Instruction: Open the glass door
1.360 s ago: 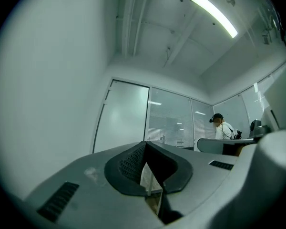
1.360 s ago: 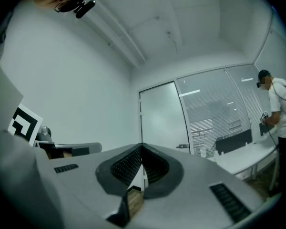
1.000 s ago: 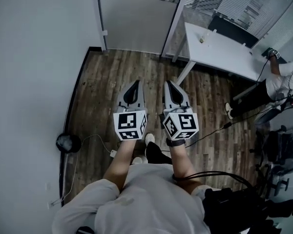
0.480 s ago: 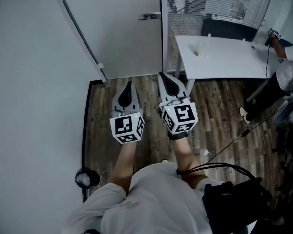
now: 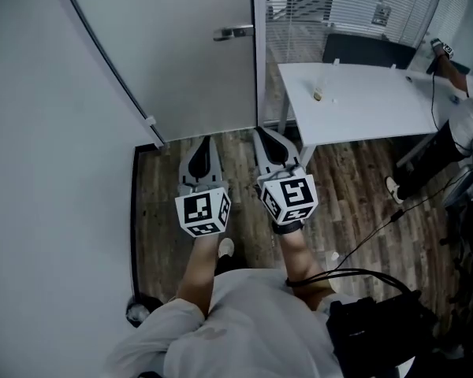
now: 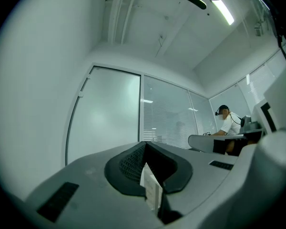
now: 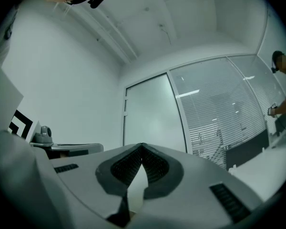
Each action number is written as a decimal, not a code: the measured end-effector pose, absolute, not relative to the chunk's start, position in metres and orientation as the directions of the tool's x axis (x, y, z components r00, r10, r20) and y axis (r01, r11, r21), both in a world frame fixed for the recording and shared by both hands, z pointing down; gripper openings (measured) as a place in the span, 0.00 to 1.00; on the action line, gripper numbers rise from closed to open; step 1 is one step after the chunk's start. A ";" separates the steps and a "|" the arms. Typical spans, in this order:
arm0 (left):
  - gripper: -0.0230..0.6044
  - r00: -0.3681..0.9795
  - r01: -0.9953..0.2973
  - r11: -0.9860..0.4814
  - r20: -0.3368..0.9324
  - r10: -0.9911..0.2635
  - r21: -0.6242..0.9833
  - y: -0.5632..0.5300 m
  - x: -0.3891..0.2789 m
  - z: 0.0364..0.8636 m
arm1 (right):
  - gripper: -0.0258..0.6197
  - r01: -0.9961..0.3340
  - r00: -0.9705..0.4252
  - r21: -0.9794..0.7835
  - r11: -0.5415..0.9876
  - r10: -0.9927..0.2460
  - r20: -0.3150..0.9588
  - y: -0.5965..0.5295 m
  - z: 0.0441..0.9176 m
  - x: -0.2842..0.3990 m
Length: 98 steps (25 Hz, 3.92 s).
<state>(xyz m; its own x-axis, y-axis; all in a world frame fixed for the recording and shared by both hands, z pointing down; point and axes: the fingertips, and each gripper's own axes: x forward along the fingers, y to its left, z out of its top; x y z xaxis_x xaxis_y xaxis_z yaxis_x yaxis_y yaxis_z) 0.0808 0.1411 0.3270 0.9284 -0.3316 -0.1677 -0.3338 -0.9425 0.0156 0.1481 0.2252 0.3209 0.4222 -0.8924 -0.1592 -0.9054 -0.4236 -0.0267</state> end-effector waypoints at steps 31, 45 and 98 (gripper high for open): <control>0.04 0.960 -0.170 -0.984 -0.216 -0.177 0.050 -0.059 0.430 0.315 | 0.04 -0.854 0.507 -0.010 -0.519 -0.829 -0.234 0.030 0.293 0.492; 0.04 0.976 -0.190 -0.982 -0.102 -0.191 0.017 -0.119 0.547 0.361 | 0.04 -0.869 0.494 -0.109 -0.483 -0.861 -0.121 -0.035 0.361 0.616; 0.26 0.866 0.256 -0.866 0.500 0.008 -0.429 -0.299 0.752 0.565 | 0.04 -0.738 0.657 -0.063 -0.672 -0.737 0.160 -0.162 0.453 0.763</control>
<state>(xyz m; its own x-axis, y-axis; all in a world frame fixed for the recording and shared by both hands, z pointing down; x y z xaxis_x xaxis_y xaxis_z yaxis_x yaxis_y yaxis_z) 0.7525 -0.2995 0.5651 0.8661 0.0084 0.4998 0.2559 -0.8663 -0.4290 0.7633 -0.1624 0.4531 0.6568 -0.7370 0.1595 -0.7383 -0.6716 -0.0630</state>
